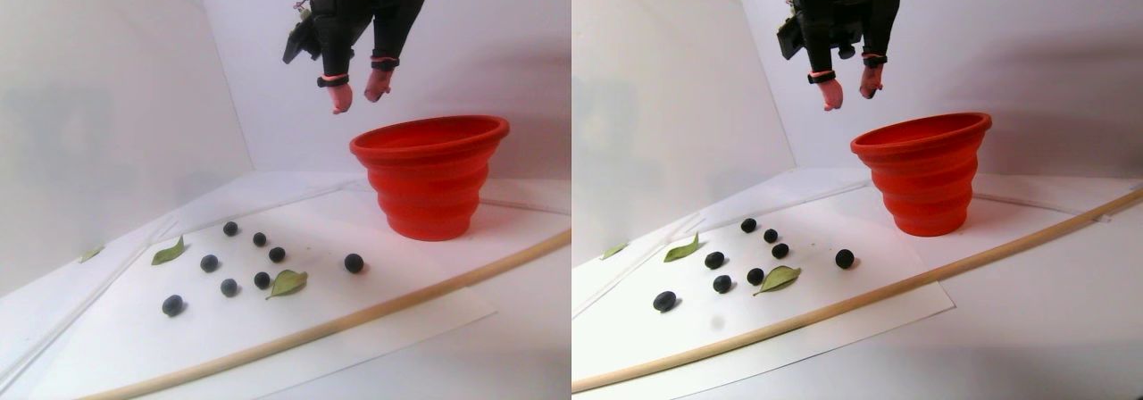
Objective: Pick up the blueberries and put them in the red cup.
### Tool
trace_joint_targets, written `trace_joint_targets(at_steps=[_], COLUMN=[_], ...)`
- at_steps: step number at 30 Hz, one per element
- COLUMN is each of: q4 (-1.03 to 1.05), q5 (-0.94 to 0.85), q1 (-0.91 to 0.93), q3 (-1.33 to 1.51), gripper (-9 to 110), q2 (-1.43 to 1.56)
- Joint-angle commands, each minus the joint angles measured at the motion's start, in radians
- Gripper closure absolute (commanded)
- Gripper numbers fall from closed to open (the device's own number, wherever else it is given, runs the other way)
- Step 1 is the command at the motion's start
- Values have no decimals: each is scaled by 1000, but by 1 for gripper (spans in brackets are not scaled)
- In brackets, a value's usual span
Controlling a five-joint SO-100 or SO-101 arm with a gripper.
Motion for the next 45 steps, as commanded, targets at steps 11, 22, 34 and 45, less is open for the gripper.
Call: trace_joint_targets(at_steps=[11, 22, 34, 45], q4=[2, -63, -184, -261], q5=[32, 64, 57, 52], q1=[-149, -230, -296, -325], q3=[17, 52, 57, 51], gripper=[86, 86, 85, 85], q2=[114, 57, -86, -187])
